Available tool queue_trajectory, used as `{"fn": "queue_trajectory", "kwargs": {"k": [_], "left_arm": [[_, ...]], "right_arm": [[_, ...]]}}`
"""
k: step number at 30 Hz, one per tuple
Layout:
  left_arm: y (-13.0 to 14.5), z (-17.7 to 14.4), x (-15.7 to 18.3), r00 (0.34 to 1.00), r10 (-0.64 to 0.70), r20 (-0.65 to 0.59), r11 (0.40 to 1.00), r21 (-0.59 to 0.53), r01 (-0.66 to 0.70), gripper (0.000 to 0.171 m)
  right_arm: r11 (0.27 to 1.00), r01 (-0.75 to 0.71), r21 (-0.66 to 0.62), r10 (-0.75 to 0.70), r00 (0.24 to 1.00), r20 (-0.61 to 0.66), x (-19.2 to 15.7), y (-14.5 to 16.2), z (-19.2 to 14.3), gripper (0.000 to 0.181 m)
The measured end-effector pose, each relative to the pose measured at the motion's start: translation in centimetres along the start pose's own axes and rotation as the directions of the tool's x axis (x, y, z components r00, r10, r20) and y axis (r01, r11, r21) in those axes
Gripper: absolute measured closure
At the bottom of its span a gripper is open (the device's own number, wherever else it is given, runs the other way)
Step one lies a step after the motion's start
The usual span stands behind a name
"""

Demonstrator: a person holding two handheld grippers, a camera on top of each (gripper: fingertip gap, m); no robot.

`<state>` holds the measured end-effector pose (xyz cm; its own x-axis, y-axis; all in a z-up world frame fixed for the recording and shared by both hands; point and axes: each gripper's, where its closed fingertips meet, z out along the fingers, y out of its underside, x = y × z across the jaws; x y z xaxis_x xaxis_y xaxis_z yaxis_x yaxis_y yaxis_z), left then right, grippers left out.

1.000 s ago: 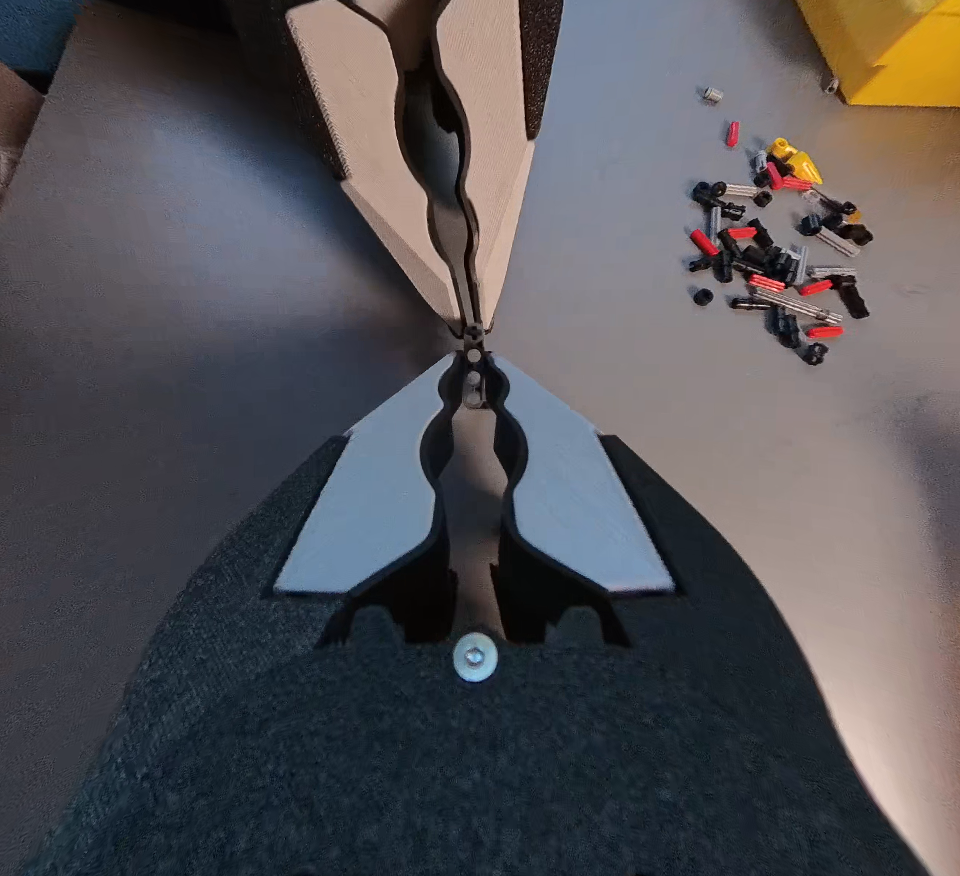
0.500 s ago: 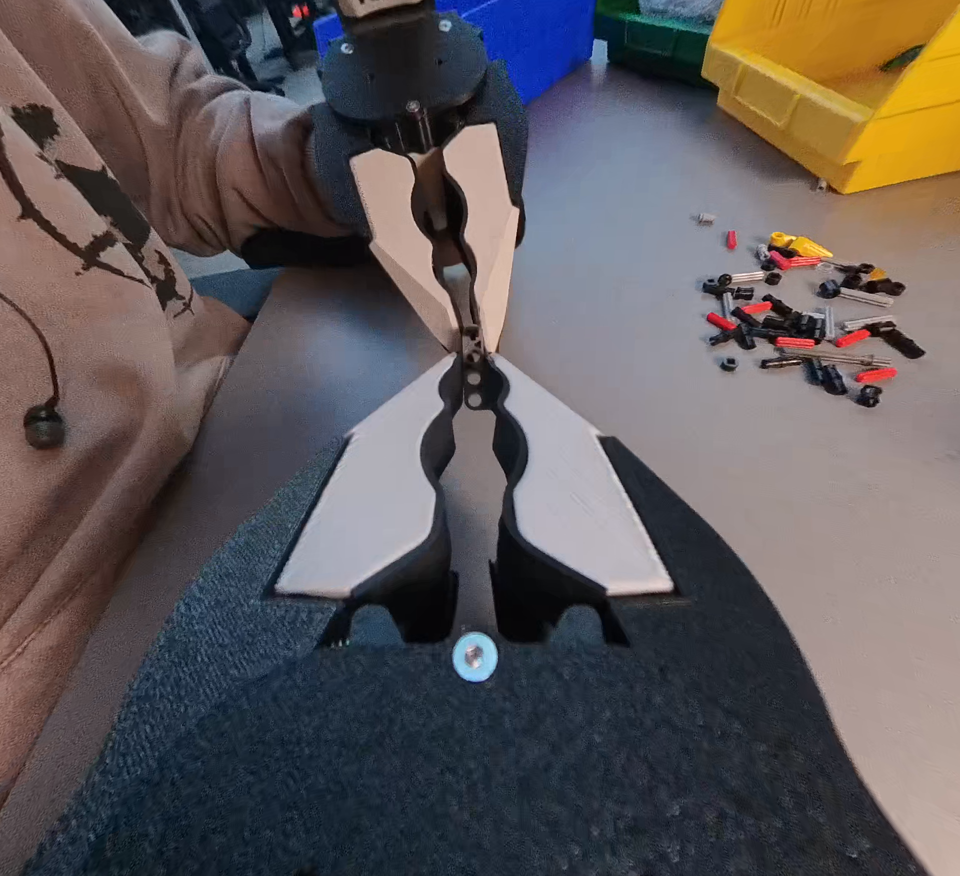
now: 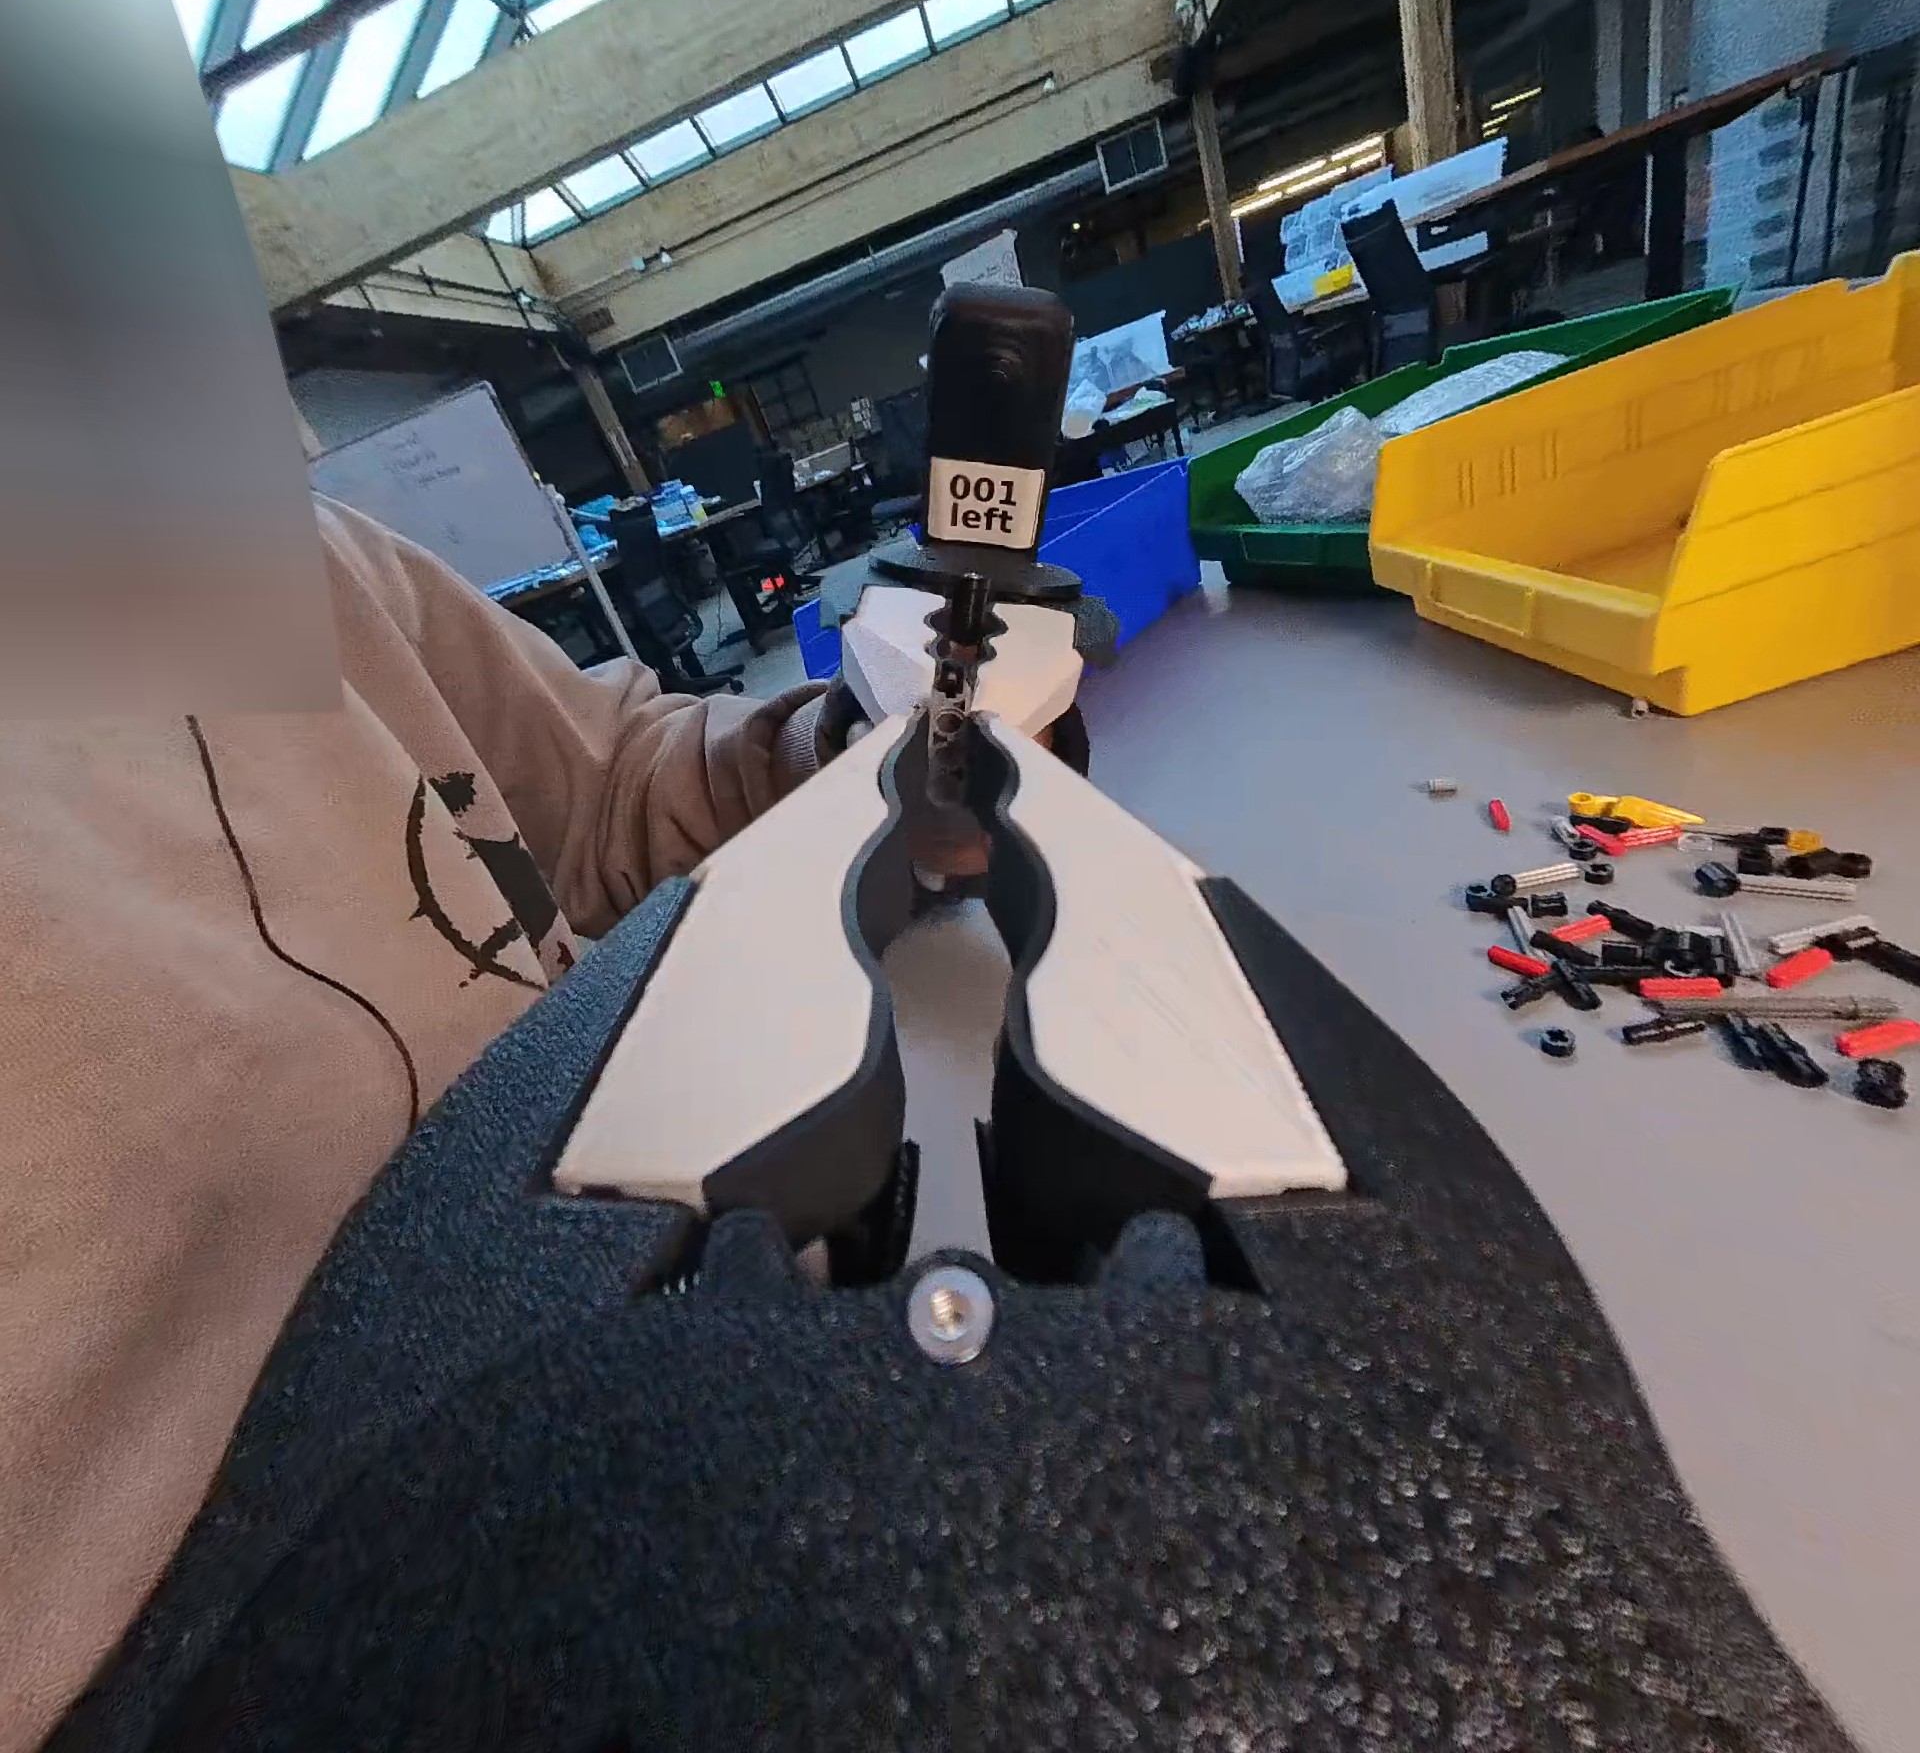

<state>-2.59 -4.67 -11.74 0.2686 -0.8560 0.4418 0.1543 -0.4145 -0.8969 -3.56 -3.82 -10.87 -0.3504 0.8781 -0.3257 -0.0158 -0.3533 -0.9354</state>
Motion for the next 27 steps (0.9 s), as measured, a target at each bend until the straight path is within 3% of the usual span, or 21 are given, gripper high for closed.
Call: {"fn": "queue_trajectory", "kwargs": {"k": [13, 20, 27], "left_arm": [[-0.6, -0.1, 0.3, 0.998, -0.052, -0.035, 0.998, 0.038, 0.053, 0.169], [3.7, 0.0, -0.8, 0.965, 0.235, 0.112, 0.947, -0.25, -0.202, 0.168], [6.5, 0.4, -1.5, 0.917, 0.38, 0.122, 0.856, -0.421, -0.299, 0.168]], "right_arm": [[0.997, -0.03, 0.065, 0.03, 1.0, 0.004, 0.1, -1.0, 0.2, 0.178], [0.945, 0.134, -0.298, -0.141, 0.99, -0.002, 0.1, 3.8, -0.3, 0.175], [0.845, 0.195, -0.498, -0.218, 0.976, 0.012, 0.2, 6.7, -1.0, 0.176]]}}
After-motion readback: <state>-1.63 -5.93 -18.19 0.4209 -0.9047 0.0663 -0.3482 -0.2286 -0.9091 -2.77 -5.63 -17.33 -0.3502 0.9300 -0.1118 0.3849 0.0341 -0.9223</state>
